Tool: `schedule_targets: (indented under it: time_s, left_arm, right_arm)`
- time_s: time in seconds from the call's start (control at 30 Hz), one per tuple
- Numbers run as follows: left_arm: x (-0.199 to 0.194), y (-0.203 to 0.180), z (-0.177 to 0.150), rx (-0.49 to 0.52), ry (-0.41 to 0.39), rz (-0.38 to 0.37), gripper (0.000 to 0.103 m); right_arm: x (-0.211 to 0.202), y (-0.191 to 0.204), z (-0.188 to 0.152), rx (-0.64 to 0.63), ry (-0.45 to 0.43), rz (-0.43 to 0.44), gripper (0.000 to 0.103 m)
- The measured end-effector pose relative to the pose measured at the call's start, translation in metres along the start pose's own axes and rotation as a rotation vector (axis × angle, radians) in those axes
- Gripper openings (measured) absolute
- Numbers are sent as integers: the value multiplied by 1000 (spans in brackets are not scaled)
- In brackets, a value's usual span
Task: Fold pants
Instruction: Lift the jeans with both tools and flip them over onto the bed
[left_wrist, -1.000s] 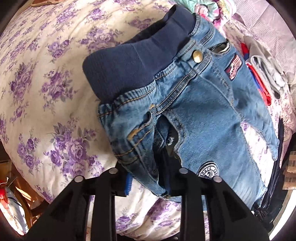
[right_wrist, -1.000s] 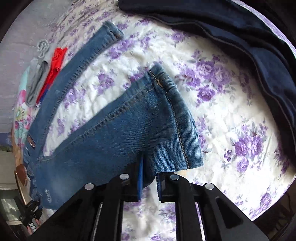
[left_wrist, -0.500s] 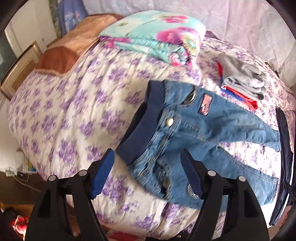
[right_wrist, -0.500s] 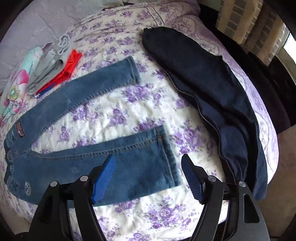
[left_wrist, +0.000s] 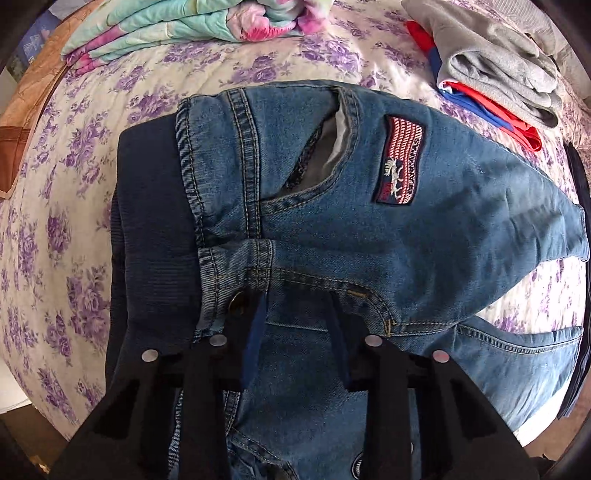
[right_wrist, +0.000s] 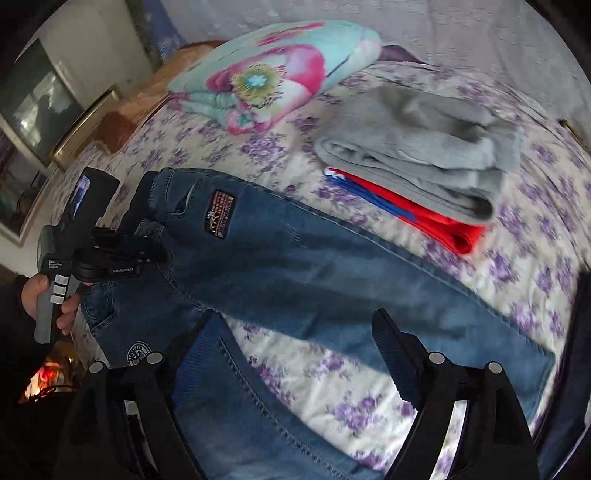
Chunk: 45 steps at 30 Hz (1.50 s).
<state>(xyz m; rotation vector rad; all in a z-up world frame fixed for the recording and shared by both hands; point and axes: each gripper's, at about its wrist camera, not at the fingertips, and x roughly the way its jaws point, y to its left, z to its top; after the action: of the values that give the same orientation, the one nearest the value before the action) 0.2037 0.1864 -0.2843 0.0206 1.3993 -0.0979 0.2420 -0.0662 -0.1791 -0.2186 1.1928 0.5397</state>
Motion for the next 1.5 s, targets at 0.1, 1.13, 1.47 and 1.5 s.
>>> schedule_targets:
  time_s: [0.1, 1.13, 1.47, 1.5]
  left_arm:
    - [2, 1, -4, 4, -9, -18, 33]
    - [-29, 70, 136, 397, 66, -225, 82]
    - [48, 66, 146, 366, 243, -274, 53]
    - [47, 61, 144, 383, 228, -260, 53]
  right_arm:
    - [47, -3, 49, -98, 44, 11, 85]
    - [141, 5, 71, -199, 172, 39, 18]
    - [143, -10, 79, -181, 180, 64, 19]
    - [142, -11, 80, -180, 182, 67, 20]
